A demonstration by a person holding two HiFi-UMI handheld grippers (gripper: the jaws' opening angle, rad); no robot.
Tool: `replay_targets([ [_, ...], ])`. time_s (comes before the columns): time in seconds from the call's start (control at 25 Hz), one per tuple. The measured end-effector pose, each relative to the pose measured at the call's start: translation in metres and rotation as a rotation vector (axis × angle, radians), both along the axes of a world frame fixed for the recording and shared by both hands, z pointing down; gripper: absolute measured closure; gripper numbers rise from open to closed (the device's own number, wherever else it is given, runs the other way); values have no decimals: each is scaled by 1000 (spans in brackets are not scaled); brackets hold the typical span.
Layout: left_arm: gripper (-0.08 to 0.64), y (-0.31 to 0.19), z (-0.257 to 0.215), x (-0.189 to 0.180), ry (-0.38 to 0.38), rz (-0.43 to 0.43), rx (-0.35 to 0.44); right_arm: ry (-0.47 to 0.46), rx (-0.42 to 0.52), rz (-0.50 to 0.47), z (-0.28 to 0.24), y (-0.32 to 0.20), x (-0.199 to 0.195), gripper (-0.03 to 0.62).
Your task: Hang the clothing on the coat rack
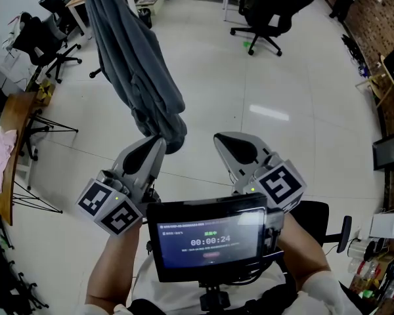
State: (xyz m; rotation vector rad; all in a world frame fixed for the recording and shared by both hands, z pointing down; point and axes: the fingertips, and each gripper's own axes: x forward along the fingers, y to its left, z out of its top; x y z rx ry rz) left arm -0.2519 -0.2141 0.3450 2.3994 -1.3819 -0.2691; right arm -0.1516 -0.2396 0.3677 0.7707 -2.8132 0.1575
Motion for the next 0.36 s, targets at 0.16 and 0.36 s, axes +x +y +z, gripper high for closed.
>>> replay_targets([
  [0.16,558,0,4,-1,6,4,-5,4,-3,0,5,0,-2,575],
  [0.36,558,0,8,1,8,4,-10,11,-9,5,9,1,2,577],
])
